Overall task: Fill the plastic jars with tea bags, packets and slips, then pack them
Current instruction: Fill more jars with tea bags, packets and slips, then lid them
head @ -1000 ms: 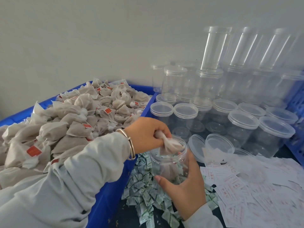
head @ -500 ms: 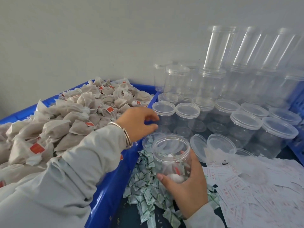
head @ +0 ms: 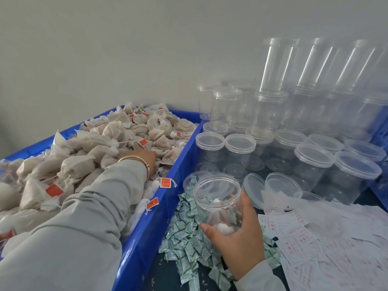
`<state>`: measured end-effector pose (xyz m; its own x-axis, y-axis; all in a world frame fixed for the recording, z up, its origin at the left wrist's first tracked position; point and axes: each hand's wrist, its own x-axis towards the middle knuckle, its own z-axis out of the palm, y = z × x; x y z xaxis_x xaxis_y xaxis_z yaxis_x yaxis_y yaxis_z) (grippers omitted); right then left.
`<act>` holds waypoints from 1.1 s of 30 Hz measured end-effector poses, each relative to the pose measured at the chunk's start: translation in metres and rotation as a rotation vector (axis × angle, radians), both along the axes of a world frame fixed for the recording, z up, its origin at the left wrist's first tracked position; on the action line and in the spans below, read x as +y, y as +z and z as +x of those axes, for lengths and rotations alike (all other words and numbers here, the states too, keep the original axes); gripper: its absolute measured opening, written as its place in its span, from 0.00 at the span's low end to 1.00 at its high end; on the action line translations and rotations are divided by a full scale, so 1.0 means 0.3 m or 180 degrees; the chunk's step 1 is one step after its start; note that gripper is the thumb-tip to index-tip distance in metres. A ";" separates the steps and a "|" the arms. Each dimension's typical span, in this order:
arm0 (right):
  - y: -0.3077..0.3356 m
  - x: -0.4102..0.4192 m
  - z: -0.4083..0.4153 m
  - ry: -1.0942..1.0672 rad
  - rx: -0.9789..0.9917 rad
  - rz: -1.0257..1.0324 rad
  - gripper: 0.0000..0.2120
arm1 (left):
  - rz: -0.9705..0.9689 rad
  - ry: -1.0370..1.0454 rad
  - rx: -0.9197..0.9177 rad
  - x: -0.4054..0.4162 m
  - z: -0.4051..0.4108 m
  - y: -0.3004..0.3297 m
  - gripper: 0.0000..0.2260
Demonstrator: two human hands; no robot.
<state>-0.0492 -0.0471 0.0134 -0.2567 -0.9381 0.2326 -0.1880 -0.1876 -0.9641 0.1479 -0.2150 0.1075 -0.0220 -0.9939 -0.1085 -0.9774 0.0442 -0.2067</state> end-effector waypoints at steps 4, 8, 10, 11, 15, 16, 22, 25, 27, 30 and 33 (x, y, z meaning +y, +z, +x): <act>-0.006 -0.003 0.000 0.0064 -0.0026 0.0031 0.46 | 0.0057 0.0252 -0.0222 -0.005 -0.007 -0.003 0.18; -0.010 -0.004 -0.001 0.0085 -0.0048 -0.0006 0.47 | -0.0224 0.0554 0.0061 -0.011 -0.009 -0.008 0.16; -0.012 -0.006 -0.001 0.0084 -0.0047 -0.0005 0.48 | -0.0258 0.0629 0.0125 -0.016 -0.009 -0.009 0.15; -0.011 -0.007 0.000 0.0087 -0.0056 0.0003 0.48 | -0.0249 0.0648 0.0145 -0.017 -0.009 -0.007 0.14; -0.013 -0.007 -0.001 0.0081 -0.0044 0.0028 0.48 | -0.0487 0.0618 0.0032 -0.010 -0.011 0.000 0.12; -0.011 -0.006 -0.001 0.0071 -0.0046 0.0029 0.48 | -0.0695 0.0544 -0.0103 -0.007 -0.010 0.005 0.11; 0.006 -0.002 0.006 0.0074 -0.0161 0.0012 0.44 | -0.1244 0.0267 0.1552 -0.004 0.007 0.043 0.09; 0.011 0.001 0.008 0.0082 -0.0132 0.0033 0.45 | -0.1370 -0.0010 0.2569 0.019 -0.007 0.072 0.08; 0.011 0.003 0.006 0.0087 -0.0073 0.0040 0.46 | -0.1377 -0.0171 0.3073 0.041 -0.026 0.094 0.08; 0.013 0.006 0.003 0.0119 0.0017 0.0068 0.48 | -0.0910 -0.0329 0.4092 0.082 -0.076 0.117 0.08; 0.022 0.008 0.006 0.0142 0.0017 0.0091 0.48 | -0.0166 -0.0523 0.5041 0.137 -0.127 0.134 0.07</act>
